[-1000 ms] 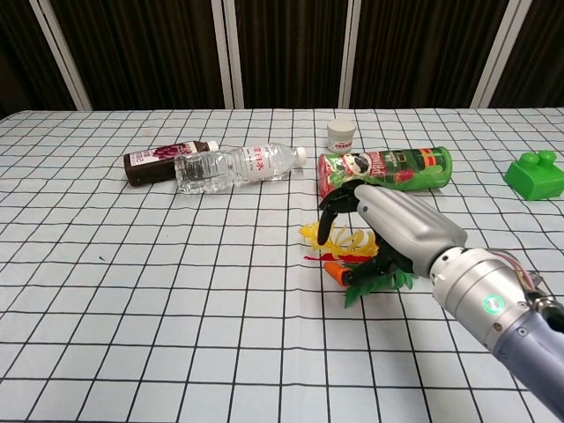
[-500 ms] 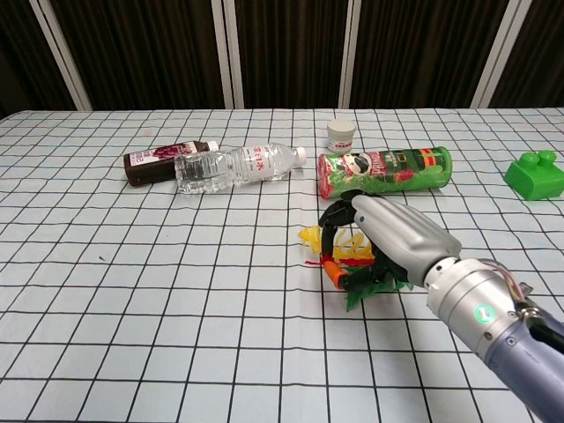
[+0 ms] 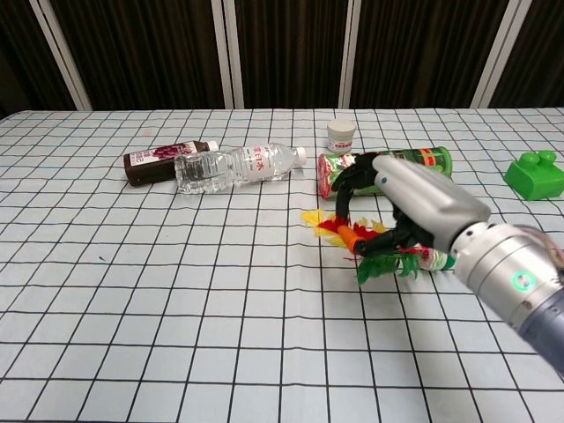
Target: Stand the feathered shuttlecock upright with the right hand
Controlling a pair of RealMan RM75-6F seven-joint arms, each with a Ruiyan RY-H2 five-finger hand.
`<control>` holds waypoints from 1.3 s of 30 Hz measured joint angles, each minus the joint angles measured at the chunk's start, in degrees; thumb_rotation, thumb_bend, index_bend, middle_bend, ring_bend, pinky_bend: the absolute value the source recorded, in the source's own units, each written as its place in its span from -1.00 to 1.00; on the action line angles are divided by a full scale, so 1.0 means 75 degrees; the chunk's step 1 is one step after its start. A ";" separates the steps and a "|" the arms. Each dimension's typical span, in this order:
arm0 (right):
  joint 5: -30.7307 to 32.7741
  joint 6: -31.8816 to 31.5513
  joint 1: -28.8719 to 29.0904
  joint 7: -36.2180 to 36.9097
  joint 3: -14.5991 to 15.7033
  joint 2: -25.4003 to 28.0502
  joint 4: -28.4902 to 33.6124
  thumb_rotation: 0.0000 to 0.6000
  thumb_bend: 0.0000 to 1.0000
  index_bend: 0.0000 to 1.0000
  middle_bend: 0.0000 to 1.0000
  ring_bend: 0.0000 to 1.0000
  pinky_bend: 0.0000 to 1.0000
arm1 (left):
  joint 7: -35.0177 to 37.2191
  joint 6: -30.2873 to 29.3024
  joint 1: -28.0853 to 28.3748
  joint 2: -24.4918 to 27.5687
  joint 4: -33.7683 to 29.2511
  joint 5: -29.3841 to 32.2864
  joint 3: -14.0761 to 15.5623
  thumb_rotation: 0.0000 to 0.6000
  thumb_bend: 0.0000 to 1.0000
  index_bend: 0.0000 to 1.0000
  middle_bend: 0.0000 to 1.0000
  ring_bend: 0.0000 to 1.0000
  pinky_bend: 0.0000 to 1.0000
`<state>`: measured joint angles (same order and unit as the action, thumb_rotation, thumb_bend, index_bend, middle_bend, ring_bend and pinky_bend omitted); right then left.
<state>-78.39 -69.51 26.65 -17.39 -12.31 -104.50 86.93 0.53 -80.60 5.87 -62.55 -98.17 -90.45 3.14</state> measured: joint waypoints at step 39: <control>-0.0250 -0.1681 -0.2270 0.0376 0.0749 0.4945 0.1725 1.00 -0.21 -1.00 -1.00 -1.00 -1.00 | -0.0231 -0.0113 -0.0058 -0.0114 0.0029 0.0028 -0.0037 1.00 -1.00 -1.00 -1.00 -1.00 -1.00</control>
<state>-80.26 -82.11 9.62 -14.57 -6.70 -67.41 99.87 -1.21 -81.45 5.43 -63.41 -97.95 -90.24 2.87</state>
